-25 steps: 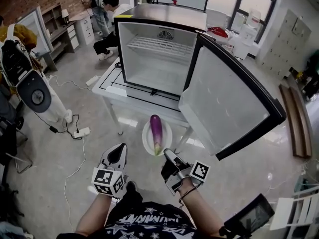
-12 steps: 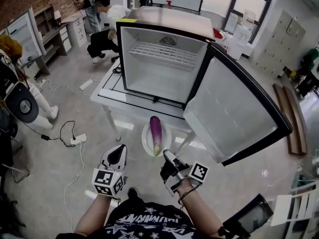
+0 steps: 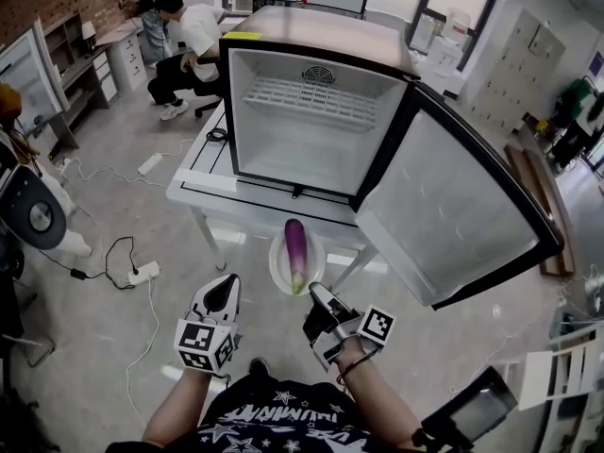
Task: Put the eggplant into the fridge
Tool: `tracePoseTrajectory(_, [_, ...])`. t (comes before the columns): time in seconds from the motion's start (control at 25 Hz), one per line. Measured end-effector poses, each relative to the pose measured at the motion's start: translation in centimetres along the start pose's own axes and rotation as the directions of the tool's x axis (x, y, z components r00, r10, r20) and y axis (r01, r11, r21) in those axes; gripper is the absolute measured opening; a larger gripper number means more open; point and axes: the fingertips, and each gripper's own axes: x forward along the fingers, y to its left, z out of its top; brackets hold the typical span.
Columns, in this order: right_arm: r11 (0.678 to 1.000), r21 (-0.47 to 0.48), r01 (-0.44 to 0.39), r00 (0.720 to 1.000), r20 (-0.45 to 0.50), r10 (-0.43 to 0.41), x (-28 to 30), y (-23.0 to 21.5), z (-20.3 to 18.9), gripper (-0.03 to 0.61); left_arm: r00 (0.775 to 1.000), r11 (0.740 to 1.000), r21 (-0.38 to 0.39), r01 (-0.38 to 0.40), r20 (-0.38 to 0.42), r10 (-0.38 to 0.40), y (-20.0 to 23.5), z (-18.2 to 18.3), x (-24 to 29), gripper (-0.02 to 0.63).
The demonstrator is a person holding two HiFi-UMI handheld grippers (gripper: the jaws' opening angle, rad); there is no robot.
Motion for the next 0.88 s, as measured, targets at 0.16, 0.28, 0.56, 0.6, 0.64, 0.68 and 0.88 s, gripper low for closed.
tracePoseTrajectory(0.16, [1.0, 0.001, -0.003, 1.0, 0.018, 0.003, 1.6, -0.1, -0.9, 0.021, 1.0, 1.0, 0.01, 0.012, -0.006, -0.012, 2.0, 0.1, 0.2, 0.009])
tracePoseTrajectory(0.28, [1.0, 0.002, -0.004, 1.0, 0.03, 0.004, 2.7, -0.1, -1.4, 0.021, 1.0, 0.999, 0.034, 0.022, -0.009, -0.021, 3.2, 0.2, 0.5, 0.009])
tracePoseTrajectory(0.56, [1.0, 0.002, -0.013, 0.999, 0.048, 0.013, 4.5, 0.3, -1.8, 0.021, 0.999, 0.999, 0.014, 0.033, 0.007, -0.033, 5.3, 0.6, 1.0, 0.009])
tracePoseTrajectory(0.6, [1.0, 0.003, -0.011, 0.999, 0.047, 0.011, 4.6, 0.4, -1.9, 0.021, 0.999, 0.999, 0.007, 0.032, 0.005, -0.032, 5.4, 0.5, 1.0, 0.009])
tracePoseTrajectory(0.64, [1.0, 0.003, -0.007, 0.999, 0.045, 0.007, 4.7, 0.4, -1.9, 0.021, 1.0, 1.0, -0.002, 0.031, 0.002, -0.031, 5.5, 0.4, 0.9, 0.009])
tracePoseTrajectory(0.68, [1.0, 0.003, -0.004, 0.999, 0.043, 0.003, 4.8, 0.3, -1.8, 0.021, 1.0, 1.0, -0.009, 0.03, -0.001, -0.03, 5.6, 0.3, 0.9, 0.009])
tracePoseTrajectory(0.88, [1.0, 0.025, 0.0, 0.999, 0.035, -0.001, 6.4, -1.0, -1.2, 0.021, 0.999, 1.0, -0.027, 0.012, -0.031, -0.013, 7.0, -1.6, 2.2, 0.009])
